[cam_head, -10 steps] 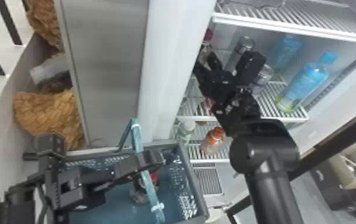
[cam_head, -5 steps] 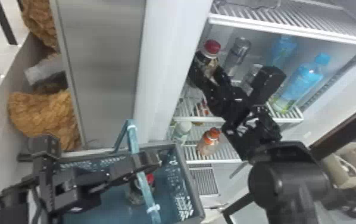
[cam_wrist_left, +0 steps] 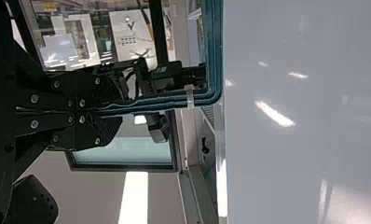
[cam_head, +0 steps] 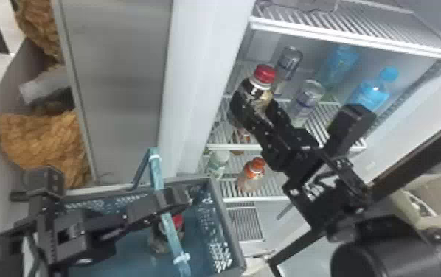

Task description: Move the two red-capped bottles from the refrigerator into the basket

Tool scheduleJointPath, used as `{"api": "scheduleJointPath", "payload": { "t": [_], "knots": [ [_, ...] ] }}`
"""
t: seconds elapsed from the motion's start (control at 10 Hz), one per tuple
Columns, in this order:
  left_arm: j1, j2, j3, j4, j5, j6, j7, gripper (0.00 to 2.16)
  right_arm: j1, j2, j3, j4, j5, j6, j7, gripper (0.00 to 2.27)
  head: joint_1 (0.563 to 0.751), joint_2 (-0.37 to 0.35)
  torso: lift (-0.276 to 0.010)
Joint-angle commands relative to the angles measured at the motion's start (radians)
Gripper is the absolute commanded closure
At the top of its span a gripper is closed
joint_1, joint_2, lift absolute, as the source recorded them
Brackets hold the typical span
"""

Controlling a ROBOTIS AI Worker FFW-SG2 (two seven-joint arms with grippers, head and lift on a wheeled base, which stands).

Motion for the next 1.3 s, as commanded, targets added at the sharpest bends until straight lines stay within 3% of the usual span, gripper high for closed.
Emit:
{"api": "scheduleJointPath", "payload": {
  "t": [0.0,0.6,0.9,1.2],
  "knots": [
    [0.000,-0.001,0.001,0.000,0.000,-0.001,0.000,1.20,0.072,0.000,-0.018,-0.091,-0.017,0.032,0.003,1.27,0.695,-0.314,0.000],
    [0.000,-0.001,0.007,0.000,0.000,-0.003,0.000,1.20,0.300,0.002,-0.076,-0.322,-0.083,0.202,0.060,1.27,0.695,-0.323,0.000],
    [-0.005,-0.002,0.007,0.000,0.002,-0.006,0.000,1.20,0.305,0.003,-0.064,-0.302,-0.075,0.251,0.106,1.27,0.695,-0.300,0.000],
    [-0.005,-0.002,0.007,-0.012,0.012,-0.006,0.000,1.20,0.266,0.003,-0.004,-0.175,-0.085,0.263,0.152,1.27,0.695,-0.284,0.000]
  ]
}}
